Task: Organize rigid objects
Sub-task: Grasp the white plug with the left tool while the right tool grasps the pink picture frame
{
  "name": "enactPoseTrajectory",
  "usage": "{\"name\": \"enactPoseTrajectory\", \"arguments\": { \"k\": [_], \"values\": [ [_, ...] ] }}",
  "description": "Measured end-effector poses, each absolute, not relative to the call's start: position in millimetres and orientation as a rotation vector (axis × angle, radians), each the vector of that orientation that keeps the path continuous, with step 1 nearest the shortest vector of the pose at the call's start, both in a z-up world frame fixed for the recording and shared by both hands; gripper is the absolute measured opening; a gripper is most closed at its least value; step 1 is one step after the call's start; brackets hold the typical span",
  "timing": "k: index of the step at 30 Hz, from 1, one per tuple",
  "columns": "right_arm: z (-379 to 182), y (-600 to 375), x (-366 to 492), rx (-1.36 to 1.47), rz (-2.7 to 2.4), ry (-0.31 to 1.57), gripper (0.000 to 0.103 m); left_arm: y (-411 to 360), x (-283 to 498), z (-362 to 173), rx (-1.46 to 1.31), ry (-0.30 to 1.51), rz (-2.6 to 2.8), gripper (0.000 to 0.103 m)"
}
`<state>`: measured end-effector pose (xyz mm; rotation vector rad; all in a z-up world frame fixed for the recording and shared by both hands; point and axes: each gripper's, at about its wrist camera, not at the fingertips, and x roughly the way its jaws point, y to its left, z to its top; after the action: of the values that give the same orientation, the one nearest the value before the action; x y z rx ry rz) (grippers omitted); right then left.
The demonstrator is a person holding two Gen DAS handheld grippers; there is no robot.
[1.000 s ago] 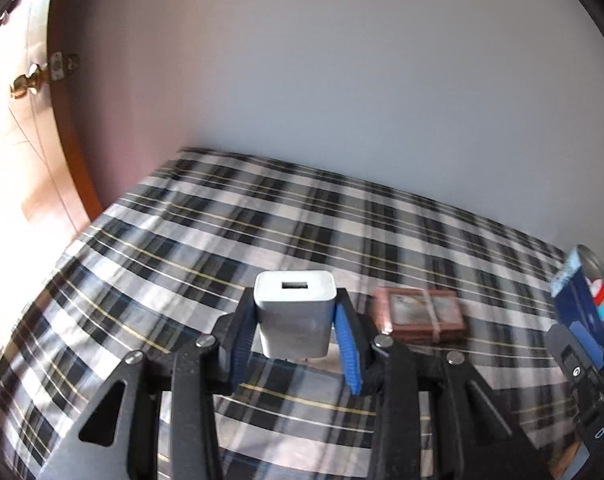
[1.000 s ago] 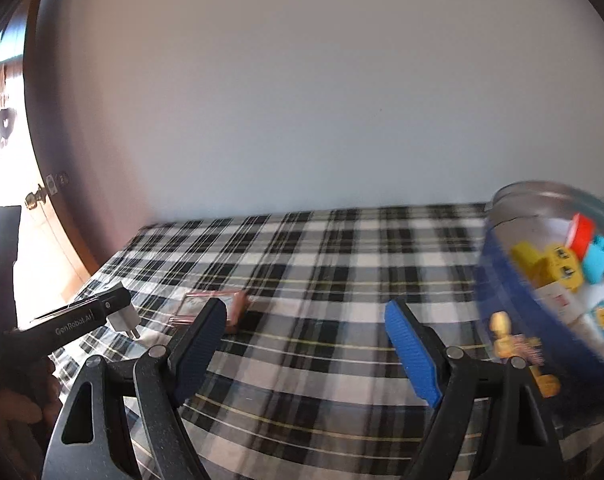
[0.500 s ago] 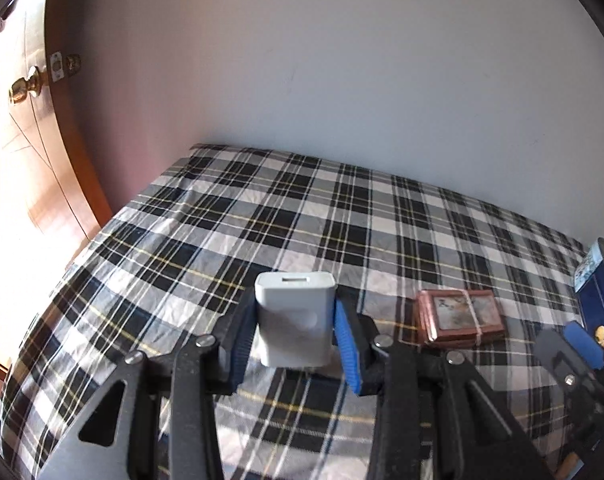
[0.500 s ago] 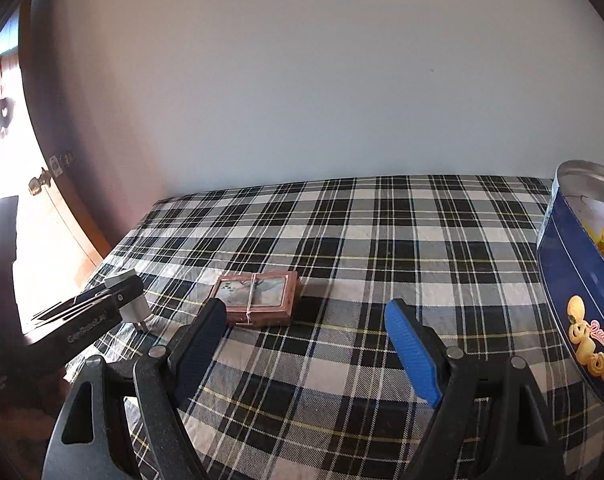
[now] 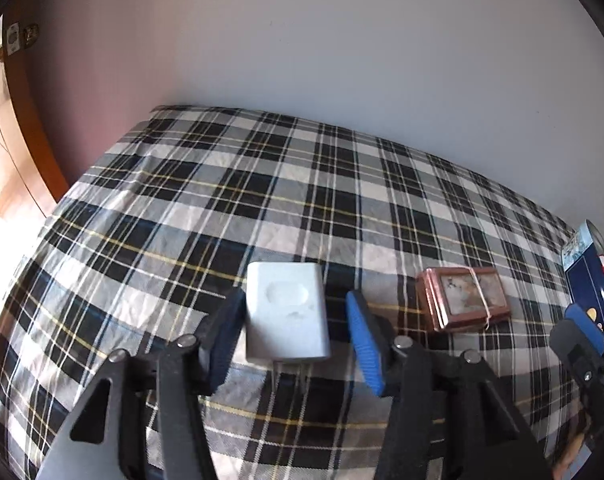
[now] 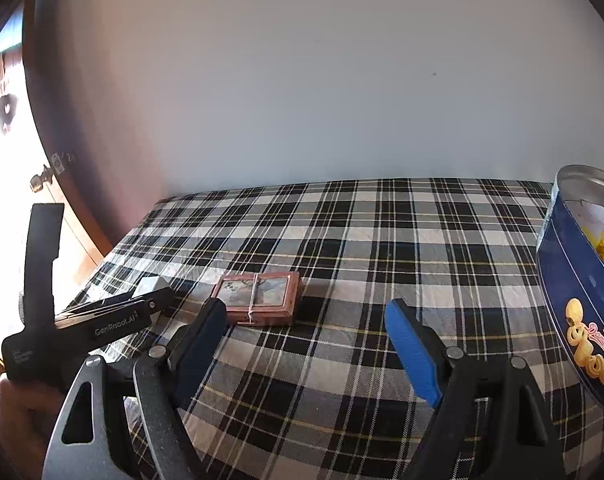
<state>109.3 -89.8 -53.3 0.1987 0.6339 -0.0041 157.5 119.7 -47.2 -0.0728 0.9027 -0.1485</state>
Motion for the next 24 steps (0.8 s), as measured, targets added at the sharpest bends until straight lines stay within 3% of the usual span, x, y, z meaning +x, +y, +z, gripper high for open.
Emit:
{"name": "enactPoseTrajectory", "arguments": {
  "k": [1, 12, 21, 24],
  "values": [
    [-54.4, -89.0, 111.2, 0.199, -0.002, 0.638, 0.083, 121.1, 157.3, -47.7, -0.072, 0.901, -0.141, 0.037],
    [-62.8, -62.0, 142.8, 0.175, -0.02, 0.704, 0.083, 128.1, 158.1, -45.6, -0.063, 0.895, -0.089, 0.037],
    [-85.0, -17.3, 199.1, 0.033, -0.113, 0.882, 0.085, 132.9, 161.6, -44.9, -0.035, 0.893, -0.006, 0.037],
    [-83.7, -10.9, 200.5, -0.002, -0.123, 0.883, 0.078, 133.9, 161.2, -45.2, -0.043, 0.893, -0.006, 0.037]
  ]
}}
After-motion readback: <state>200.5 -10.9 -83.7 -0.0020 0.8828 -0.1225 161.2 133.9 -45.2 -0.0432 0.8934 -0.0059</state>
